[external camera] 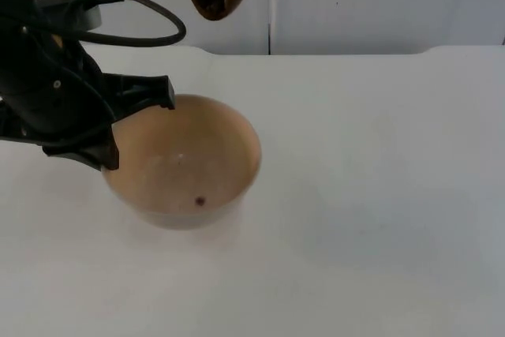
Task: Pick up the bowl with the left hand and pour the coffee beans from the cup into the bowl with the right hand.
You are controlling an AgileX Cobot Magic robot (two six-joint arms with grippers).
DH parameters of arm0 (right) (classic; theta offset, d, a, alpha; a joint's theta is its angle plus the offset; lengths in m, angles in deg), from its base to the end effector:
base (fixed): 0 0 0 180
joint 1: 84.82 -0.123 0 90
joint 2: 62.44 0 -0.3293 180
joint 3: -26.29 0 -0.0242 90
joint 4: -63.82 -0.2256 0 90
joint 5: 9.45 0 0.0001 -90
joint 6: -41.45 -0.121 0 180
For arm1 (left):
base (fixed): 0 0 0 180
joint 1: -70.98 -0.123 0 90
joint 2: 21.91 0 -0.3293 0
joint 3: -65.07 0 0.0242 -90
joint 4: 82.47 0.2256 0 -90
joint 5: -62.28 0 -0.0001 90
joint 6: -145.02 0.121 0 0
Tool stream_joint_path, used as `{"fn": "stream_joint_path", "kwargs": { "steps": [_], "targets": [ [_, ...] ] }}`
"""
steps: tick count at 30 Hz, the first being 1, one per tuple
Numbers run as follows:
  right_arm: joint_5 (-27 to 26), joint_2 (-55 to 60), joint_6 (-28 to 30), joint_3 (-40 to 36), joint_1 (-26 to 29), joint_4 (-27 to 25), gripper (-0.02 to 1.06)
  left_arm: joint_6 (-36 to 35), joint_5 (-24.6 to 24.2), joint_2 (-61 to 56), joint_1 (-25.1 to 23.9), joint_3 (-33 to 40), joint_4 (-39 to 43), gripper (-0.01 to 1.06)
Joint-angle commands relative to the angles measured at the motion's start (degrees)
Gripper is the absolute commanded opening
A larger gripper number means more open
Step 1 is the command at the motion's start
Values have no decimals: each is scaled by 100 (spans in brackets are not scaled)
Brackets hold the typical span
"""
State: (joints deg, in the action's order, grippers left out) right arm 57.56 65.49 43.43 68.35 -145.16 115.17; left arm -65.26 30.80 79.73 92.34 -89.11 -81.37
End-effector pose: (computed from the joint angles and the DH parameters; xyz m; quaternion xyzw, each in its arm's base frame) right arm 0.3120 0.3721 0.3571 -0.5141 0.7130 -0.2701 0.3929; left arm 0.2832 -0.1095 0.2146 -0.0693 0.9807 -0.0738 0.1673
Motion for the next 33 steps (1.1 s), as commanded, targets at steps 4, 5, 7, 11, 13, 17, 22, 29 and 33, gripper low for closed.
{"fn": "stream_joint_path", "kwargs": {
  "steps": [4,5,7,11,13,17,22,29,33],
  "targets": [
    [95,-18,65,49,-158,350,0,-43,55,-2,-14,8,-61,0],
    [132,-18,65,49,-158,444,0,-43,55,-2,-14,8,-61,0],
    [145,-18,65,49,-158,500,0,-43,55,-2,-14,8,-61,0],
    [166,-18,144,49,-167,581,0,-43,55,-2,-14,8,-61,0],
    [166,-18,145,49,-201,643,0,-43,55,-2,-14,8,-61,0],
    [176,-18,145,49,-300,737,0,-43,55,-2,-14,8,-72,0],
    [188,-18,145,49,-388,881,0,-43,55,-2,-14,8,-72,0],
    [212,-18,145,14,-497,1171,0,-43,35,-2,-14,8,-111,0],
    [212,-18,131,-124,-497,1394,0,-43,35,-2,-14,8,-111,0]
  ]
}}
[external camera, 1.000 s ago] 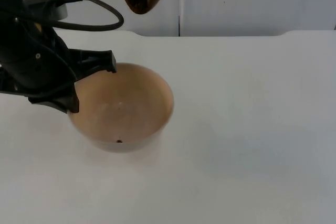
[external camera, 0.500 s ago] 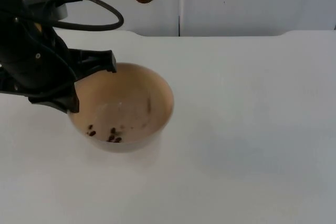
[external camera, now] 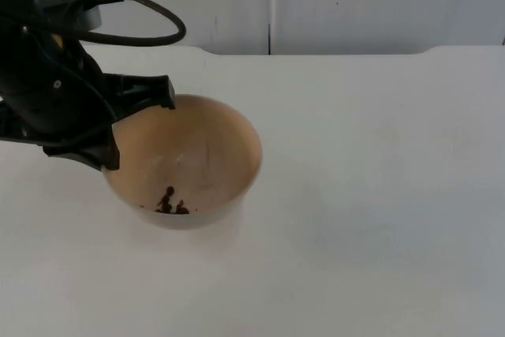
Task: Pick up the bowl with the left hand and pour the coffee beans from the cup into the bowl with the right hand.
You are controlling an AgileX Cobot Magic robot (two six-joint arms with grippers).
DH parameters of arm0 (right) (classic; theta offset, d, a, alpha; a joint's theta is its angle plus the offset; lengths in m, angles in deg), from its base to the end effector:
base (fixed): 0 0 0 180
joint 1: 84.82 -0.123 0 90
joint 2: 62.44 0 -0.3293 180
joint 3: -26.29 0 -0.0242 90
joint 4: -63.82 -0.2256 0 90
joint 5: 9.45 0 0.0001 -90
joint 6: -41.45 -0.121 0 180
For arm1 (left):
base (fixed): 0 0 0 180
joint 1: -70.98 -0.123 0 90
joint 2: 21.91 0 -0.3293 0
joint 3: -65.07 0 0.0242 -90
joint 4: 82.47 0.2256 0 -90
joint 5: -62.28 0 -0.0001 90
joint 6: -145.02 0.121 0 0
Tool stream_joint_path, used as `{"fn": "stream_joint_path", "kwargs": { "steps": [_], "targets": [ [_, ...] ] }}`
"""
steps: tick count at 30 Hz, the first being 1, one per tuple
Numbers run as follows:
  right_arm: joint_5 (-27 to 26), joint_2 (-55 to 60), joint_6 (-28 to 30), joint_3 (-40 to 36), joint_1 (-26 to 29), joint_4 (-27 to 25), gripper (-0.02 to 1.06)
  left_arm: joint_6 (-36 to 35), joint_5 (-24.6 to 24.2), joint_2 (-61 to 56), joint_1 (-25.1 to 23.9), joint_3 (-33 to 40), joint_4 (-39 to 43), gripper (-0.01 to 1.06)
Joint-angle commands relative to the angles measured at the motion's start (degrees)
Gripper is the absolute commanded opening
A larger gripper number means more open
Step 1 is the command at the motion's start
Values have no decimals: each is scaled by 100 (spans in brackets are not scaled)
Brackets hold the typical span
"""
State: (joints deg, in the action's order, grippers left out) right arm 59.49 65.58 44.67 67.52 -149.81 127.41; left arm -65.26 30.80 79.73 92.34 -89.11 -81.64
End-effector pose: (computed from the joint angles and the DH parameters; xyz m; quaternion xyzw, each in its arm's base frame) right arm 0.2916 0.3857 0.3715 -0.5336 0.6422 -0.3550 0.4205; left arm 0.2831 -0.1097 0.2146 -0.0711 0.9806 -0.0752 0.1666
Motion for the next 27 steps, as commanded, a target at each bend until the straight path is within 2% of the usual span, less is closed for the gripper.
{"fn": "stream_joint_path", "kwargs": {
  "steps": [1,10,27],
  "targets": [
    [9,-26,-45,-118,-32,256,0,-43,35,-2,-14,8,-84,0],
    [-20,-26,-503,-279,-32,328,0,-43,35,-2,-14,8,-137,0],
    [-20,-26,-585,-268,-32,203,0,-43,35,-2,-14,8,-137,0]
  ]
}}
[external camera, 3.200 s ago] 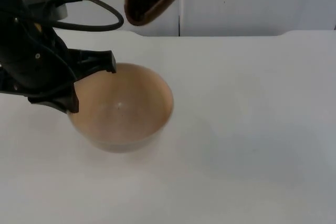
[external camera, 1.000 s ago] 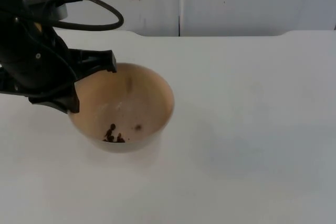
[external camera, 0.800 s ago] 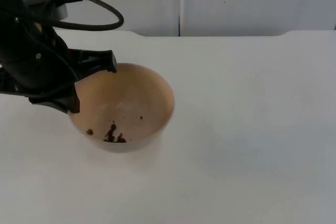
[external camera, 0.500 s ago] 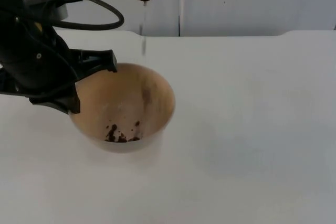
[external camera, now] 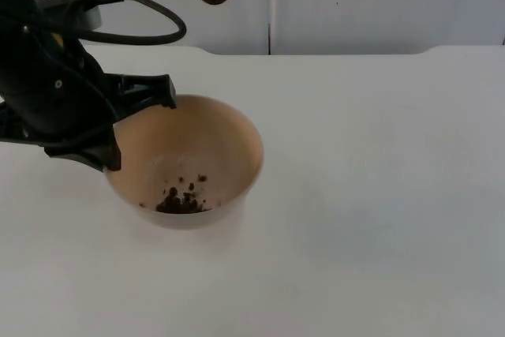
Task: Pick up the bowl with the left hand and pour the coffee beans from the cup into the bowl with the right hand.
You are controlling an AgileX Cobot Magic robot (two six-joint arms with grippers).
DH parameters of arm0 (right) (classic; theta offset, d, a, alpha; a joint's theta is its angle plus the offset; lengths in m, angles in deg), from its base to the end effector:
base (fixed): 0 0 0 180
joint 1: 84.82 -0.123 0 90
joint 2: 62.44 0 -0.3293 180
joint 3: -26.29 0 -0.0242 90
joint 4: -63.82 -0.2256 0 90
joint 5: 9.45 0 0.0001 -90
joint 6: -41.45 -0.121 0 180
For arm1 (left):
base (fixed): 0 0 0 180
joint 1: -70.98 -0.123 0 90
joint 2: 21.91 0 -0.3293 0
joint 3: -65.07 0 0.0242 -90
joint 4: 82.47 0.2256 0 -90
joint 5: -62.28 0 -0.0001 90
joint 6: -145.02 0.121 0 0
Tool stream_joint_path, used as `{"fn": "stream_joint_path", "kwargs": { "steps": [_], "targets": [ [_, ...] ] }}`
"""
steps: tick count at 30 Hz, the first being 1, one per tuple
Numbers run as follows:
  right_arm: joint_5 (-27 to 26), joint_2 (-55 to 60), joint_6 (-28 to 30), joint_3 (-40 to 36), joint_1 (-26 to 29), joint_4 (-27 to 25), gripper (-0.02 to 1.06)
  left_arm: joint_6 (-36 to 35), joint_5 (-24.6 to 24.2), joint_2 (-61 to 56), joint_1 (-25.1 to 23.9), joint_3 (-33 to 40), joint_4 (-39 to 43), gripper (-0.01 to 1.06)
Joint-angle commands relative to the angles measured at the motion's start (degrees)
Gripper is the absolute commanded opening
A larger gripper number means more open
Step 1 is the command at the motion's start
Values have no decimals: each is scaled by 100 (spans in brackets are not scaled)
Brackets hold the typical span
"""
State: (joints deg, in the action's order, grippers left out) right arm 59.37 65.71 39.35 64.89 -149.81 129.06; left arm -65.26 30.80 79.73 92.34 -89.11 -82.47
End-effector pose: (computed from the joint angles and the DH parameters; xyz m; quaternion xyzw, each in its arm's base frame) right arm 0.2928 0.3851 0.3610 -0.5143 0.6552 -0.3546 0.4247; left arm 0.2828 -0.1106 0.2146 -0.0765 0.9802 -0.0796 0.1645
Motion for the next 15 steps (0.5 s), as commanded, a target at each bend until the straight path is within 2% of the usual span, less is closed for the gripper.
{"fn": "stream_joint_path", "kwargs": {
  "steps": [1,11,15],
  "targets": [
    [-8,-39,-53,-5,-32,26,0,-43,35,-2,-14,8,-53,0],
    [-8,-39,-53,-5,-8,-391,0,-43,35,-2,-14,8,-53,0],
    [-8,-50,-53,-5,121,-774,0,-43,25,-2,-14,8,-53,0]
  ]
}}
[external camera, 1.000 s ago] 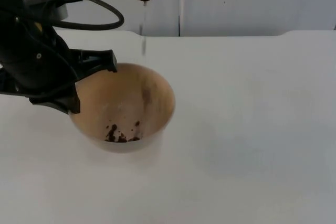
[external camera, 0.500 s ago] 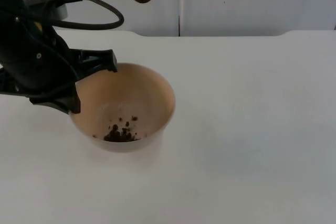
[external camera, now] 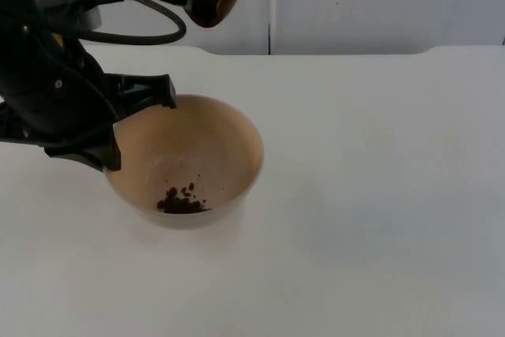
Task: Pick up the bowl with the left hand and pour the coffee beans from the cup into the bowl with the right hand.
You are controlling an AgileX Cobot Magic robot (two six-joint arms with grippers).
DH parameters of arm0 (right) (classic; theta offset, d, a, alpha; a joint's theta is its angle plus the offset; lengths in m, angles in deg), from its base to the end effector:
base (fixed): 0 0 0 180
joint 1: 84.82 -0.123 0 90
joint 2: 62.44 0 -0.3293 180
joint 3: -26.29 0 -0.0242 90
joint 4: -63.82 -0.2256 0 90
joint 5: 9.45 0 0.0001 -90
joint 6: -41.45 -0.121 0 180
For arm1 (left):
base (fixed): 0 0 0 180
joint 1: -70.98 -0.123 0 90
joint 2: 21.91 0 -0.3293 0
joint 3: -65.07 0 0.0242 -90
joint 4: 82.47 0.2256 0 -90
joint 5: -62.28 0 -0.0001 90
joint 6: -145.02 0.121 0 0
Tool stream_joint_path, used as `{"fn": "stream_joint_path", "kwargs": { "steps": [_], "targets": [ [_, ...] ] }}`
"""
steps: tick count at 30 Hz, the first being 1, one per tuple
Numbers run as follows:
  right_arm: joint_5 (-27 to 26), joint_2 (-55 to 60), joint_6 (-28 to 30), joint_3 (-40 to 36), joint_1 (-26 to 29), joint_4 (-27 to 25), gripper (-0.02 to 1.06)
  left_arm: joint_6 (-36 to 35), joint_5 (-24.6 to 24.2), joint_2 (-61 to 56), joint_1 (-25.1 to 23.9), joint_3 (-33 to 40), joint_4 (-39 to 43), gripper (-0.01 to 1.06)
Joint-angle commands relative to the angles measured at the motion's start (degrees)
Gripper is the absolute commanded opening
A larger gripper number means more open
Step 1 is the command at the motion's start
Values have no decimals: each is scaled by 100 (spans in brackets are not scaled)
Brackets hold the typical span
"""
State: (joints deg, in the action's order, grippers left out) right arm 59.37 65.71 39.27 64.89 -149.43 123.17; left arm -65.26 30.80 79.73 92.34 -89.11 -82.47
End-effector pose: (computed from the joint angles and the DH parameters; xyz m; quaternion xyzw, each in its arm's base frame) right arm 0.2905 0.3856 0.3507 -0.5185 0.6837 -0.3169 0.4042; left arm 0.2828 -0.1106 0.2146 -0.0765 0.9802 -0.0796 0.1645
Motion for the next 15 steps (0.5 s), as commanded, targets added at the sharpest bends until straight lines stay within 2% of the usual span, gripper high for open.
{"fn": "stream_joint_path", "kwargs": {
  "steps": [1,5,6,9,11,14,15],
  "targets": [
    [-8,-50,-45,-5,84,-185,0,-43,25,-2,-14,8,-53,0],
    [-118,-234,-61,3,340,-957,0,-43,25,-2,-14,8,-53,0],
    [-118,-234,-61,3,340,-957,0,-43,25,-2,-14,8,-53,0],
    [-233,-436,-57,19,595,-1548,0,-43,25,-2,-14,8,-53,0],
    [-233,-482,-57,19,676,-1667,0,-43,25,-2,-14,8,-53,0],
    [-258,-537,10,19,935,-2308,0,-43,35,-2,-14,8,-53,0],
    [-258,-537,10,19,935,-2308,0,-43,35,-2,-14,8,-53,0]
  ]
}}
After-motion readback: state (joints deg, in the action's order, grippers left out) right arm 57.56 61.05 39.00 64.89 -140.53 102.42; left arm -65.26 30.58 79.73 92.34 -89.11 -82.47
